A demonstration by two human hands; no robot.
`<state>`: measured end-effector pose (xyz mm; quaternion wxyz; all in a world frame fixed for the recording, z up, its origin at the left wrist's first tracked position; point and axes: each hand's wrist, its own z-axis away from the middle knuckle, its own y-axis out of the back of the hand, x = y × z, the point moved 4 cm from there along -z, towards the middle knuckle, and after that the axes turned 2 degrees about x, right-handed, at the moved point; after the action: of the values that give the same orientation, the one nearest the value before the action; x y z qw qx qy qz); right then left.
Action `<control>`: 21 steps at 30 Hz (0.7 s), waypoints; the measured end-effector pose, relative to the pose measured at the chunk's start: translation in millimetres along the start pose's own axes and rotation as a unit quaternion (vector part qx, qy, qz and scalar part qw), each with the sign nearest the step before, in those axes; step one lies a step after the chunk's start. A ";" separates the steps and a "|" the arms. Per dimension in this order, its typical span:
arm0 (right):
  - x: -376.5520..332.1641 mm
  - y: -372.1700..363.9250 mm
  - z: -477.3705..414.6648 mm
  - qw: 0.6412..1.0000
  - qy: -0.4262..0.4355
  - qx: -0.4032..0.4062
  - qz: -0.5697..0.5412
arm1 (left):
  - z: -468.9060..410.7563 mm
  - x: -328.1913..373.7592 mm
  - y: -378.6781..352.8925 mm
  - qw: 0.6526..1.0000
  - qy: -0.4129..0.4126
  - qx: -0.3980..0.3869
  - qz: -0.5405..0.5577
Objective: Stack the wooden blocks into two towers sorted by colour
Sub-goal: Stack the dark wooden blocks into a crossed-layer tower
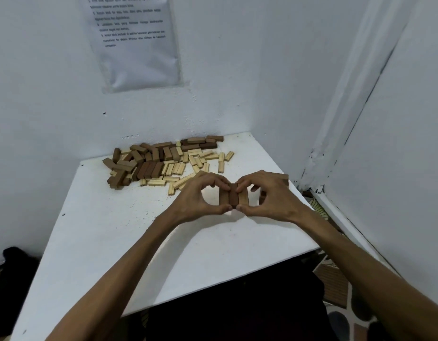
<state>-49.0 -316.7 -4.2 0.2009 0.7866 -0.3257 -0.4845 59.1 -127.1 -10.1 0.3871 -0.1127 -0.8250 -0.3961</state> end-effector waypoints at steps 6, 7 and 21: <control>21.7 35.8 -0.6 0.999 -0.041 0.017 -0.015 | -42.5 9.2 -20.1 1.000 -0.010 -0.015 0.017; 26.1 41.6 0.2 0.998 -0.050 0.022 -0.020 | -49.8 10.7 -24.5 1.000 -0.012 -0.017 0.017; 84.3 79.1 14.5 0.989 -0.141 0.010 0.039 | -106.6 3.6 -78.7 0.996 -0.004 -0.088 0.025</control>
<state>-60.2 -432.2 -13.9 0.1641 0.6993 -0.3855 -0.5791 76.4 -258.5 -10.9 0.3820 -0.1683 -0.7857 -0.4566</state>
